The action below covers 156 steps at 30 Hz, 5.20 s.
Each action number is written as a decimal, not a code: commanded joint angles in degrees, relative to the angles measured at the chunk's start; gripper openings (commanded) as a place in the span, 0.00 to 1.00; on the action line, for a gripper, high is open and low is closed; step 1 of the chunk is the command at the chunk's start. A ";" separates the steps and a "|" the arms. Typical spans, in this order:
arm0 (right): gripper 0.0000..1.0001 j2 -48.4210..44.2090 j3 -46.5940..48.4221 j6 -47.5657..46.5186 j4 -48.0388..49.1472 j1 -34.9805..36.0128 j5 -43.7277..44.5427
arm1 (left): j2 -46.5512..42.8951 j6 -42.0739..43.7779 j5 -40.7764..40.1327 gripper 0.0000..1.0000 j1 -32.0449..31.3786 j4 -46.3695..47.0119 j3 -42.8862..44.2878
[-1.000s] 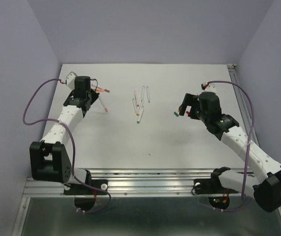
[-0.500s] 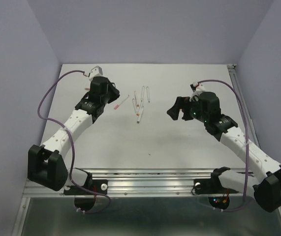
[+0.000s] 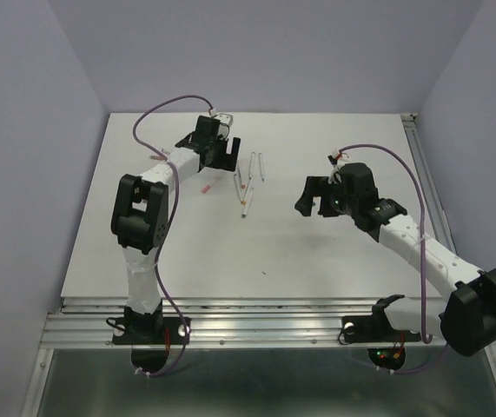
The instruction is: Open the pen caps
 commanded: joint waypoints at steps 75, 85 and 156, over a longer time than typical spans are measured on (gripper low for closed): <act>0.87 7.20 6.00 5.88 17.99 15.39 -14.38 | -37.65 -64.71 -36.19 0.00 -31.78 -0.81 -25.13; 0.33 9.58 7.50 7.99 17.90 15.74 -16.14 | -37.30 -64.88 -36.19 0.00 -32.22 -1.07 -24.60; 1.00 17.76 5.66 7.99 -3.90 0.54 19.02 | -11.62 -38.16 -25.99 0.99 -15.08 -8.18 -9.49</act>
